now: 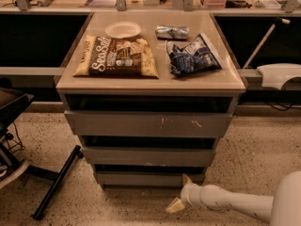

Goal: Open bottom drawer

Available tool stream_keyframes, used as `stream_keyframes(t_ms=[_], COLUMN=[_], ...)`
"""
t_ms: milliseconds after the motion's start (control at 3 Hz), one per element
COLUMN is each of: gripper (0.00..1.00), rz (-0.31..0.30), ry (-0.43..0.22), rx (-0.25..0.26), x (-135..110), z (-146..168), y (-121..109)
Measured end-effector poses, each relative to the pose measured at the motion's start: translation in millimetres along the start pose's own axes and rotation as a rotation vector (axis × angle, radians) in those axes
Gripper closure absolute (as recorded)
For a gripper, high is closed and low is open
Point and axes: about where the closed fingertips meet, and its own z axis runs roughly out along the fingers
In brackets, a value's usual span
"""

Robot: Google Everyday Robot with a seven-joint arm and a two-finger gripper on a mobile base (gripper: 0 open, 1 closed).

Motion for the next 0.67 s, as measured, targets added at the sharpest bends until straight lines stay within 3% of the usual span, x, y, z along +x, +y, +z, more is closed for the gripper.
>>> stream_keyframes(t_ms=[333,667], gripper=[0.00,0.00], rz=[0.000,0.001], ry=[0.000,-0.003], rx=[0.000,0.013], x=[0.0,3.3], z=[0.0,12.4], y=[0.0,-18.8])
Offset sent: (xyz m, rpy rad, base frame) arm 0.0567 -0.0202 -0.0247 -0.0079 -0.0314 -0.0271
